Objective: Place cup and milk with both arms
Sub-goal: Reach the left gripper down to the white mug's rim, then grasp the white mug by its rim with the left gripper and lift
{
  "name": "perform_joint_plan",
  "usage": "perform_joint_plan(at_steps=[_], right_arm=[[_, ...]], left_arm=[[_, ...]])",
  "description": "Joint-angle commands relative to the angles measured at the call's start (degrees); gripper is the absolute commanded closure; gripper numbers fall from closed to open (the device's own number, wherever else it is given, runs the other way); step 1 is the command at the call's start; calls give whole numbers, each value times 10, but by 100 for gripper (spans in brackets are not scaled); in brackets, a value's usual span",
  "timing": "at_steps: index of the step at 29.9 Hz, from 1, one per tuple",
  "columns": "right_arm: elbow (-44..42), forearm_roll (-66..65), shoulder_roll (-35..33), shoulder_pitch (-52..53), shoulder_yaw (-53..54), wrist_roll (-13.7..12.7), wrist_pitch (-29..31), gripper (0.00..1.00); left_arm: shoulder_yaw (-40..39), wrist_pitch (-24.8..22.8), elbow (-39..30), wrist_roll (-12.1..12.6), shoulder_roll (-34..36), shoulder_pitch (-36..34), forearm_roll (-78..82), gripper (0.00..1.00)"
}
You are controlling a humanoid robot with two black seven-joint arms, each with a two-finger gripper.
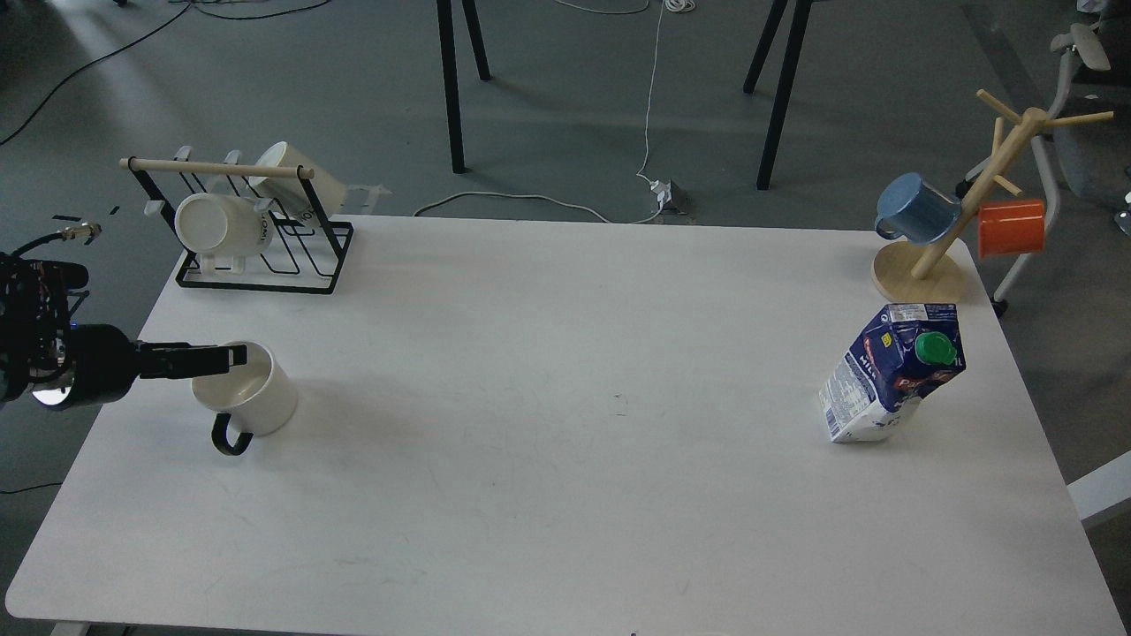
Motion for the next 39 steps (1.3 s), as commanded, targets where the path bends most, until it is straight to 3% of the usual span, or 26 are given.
perform_joint_plan(at_steps=[1, 14, 18, 22, 29, 31, 33, 36, 39], right_arm=[[0, 0, 0, 1, 1, 1, 0, 1], [0, 0, 0, -4, 1, 7, 0, 1], [0, 0, 0, -5, 1, 7, 0, 1], [0, 0, 0, -6, 2, 7, 0, 1], [0, 0, 0, -8, 1, 8, 0, 1], [0, 0, 0, -8, 1, 9, 0, 1], [1, 0, 0, -8, 1, 9, 0, 1], [1, 0, 0, -9, 1, 11, 0, 1], [0, 0, 0, -12, 1, 11, 0, 1]], left_arm=[[0, 0, 39, 0, -24, -2, 0, 0], [0, 0, 107, 0, -70, -4, -1, 1], [0, 13, 127, 0, -77, -5, -3, 16], [0, 15, 138, 0, -93, -5, -3, 22], [13, 19, 139, 0, -94, -1, 0, 56], [29, 41, 139, 0, -93, -2, 0, 74], [44, 78, 139, 0, -92, -1, 0, 99], [58, 130, 139, 0, -94, 0, -2, 100], [64, 151, 134, 0, -93, -1, -2, 100]])
